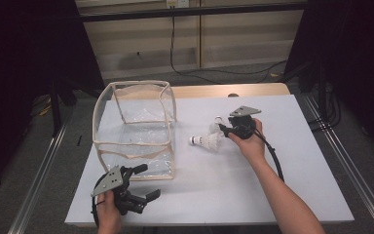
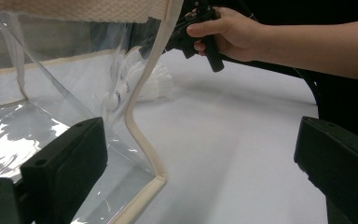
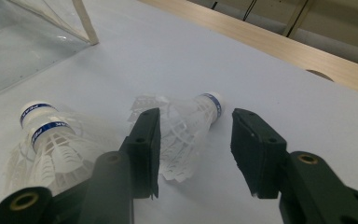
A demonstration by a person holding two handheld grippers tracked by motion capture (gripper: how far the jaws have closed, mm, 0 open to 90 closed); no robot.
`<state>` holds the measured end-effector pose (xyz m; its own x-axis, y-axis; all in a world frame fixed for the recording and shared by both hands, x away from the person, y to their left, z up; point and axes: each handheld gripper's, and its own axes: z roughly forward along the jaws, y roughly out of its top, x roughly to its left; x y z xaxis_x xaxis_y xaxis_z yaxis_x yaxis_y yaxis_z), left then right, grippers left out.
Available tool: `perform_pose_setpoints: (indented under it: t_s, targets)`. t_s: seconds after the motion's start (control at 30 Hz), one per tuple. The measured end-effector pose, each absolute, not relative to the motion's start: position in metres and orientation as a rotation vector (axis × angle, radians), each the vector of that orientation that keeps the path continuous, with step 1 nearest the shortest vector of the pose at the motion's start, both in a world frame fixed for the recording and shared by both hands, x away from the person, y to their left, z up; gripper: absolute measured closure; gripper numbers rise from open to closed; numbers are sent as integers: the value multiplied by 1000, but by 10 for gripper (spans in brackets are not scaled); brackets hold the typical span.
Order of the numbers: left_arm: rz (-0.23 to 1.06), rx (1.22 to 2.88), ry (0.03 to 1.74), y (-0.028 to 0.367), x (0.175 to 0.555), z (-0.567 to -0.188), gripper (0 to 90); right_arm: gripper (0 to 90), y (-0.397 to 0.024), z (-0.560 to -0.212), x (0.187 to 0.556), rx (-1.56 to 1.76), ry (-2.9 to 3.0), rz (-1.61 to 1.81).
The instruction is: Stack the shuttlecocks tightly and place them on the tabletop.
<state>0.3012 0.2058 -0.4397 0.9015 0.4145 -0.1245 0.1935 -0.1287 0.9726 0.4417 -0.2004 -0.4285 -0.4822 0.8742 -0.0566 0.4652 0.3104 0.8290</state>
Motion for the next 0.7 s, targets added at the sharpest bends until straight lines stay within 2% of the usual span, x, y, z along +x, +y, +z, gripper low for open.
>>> perform_pose_setpoints:
  t_s: [0.5,0.7]
  targets:
    - [203,1713,473,206,302,-440,27,626,-199,-439,447,1189,2098,1014]
    - [201,1713,473,206,302,-440,27,711,-198,-442,450,1180,2109,999]
